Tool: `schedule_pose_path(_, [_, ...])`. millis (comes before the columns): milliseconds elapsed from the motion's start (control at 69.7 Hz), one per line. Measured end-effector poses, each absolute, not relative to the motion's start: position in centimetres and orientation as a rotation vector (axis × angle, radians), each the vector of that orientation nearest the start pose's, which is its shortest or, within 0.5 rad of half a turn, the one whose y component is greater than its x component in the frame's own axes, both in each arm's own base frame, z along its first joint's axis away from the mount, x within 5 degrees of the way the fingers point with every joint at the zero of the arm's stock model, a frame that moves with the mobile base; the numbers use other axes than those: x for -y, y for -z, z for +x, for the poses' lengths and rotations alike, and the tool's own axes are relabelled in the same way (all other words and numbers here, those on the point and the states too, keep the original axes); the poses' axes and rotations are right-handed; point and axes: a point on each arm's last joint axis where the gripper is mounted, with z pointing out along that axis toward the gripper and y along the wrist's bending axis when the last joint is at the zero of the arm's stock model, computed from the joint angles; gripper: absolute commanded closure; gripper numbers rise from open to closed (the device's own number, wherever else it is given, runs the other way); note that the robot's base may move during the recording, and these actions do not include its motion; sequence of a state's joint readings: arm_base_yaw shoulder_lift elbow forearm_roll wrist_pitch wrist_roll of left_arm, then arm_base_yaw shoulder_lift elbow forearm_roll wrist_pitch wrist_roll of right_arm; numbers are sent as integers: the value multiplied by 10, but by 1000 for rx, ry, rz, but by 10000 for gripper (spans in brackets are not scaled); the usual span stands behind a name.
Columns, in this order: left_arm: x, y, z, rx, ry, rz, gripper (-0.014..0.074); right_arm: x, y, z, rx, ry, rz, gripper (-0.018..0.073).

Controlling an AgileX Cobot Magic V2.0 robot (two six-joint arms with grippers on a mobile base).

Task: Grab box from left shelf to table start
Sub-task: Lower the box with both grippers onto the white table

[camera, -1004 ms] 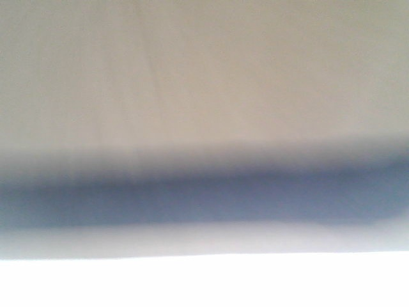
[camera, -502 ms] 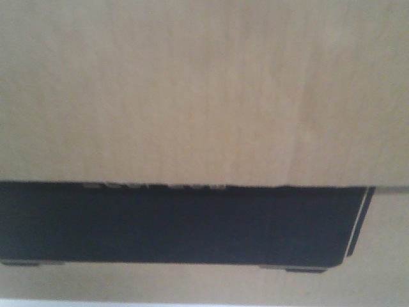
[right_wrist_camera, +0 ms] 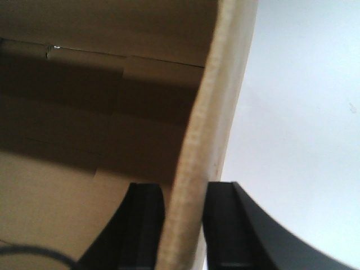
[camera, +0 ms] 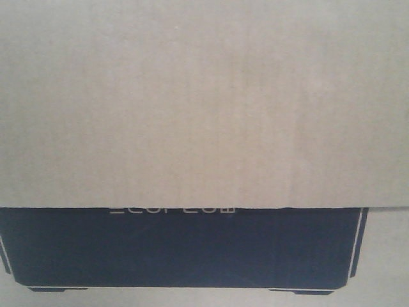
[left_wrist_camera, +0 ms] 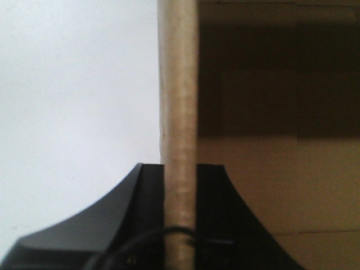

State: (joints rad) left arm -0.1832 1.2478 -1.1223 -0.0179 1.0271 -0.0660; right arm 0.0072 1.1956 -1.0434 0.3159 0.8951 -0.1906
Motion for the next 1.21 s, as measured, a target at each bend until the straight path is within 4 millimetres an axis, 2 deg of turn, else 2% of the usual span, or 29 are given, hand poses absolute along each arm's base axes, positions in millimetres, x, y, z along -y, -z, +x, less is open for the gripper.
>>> schedule_pose_path(100, [46, -336, 239, -2637, 104, 161, 343, -24, -334, 236, -2492, -309, -98, 287])
schedule_pose_path(201, [46, -337, 240, -2628, 97, 168, 188, -23, -334, 236, -2497, -291, -112, 89])
schedule_pose_path(301, [45, -338, 241, -2622, 81, 175, 127, -21, -334, 236, -2498, -261, -134, -66])
schedule_pose_path(330, [45, -338, 241, -2622, 81, 175, 126, -21, -334, 236, -2502, -250, -139, -83])
schedule_pose_path(588, [47, -339, 239, -2623, 126, 162, 128, -19, -337, 232, -2509, -214, -163, -69])
schedule_pose_path(689, [49, -343, 236, -2611, 164, 151, 130, -19, -347, 228, -2476, -210, -165, -67])
schedule_pose_path(803, [48, -357, 227, -2560, 191, 145, 130, -19, -363, 221, -2427, -211, -154, -67])
schedule_pose_path(918, [45, -376, 212, -2474, 201, 143, 131, -19, -378, 209, -2369, -212, -136, -66])
schedule_pose_path(1019, [41, -395, 190, -2378, 211, 141, 164, -19, -392, 192, -2311, -211, -133, -39])
schedule_pose_path(1062, [39, -403, 179, -2337, 215, 141, 196, -19, -395, 184, -2299, -211, -136, -8])
schedule_pose_path(1205, [31, -424, 137, -2184, 215, 138, 343, -19, -410, 153, -2236, -208, -149, 210])
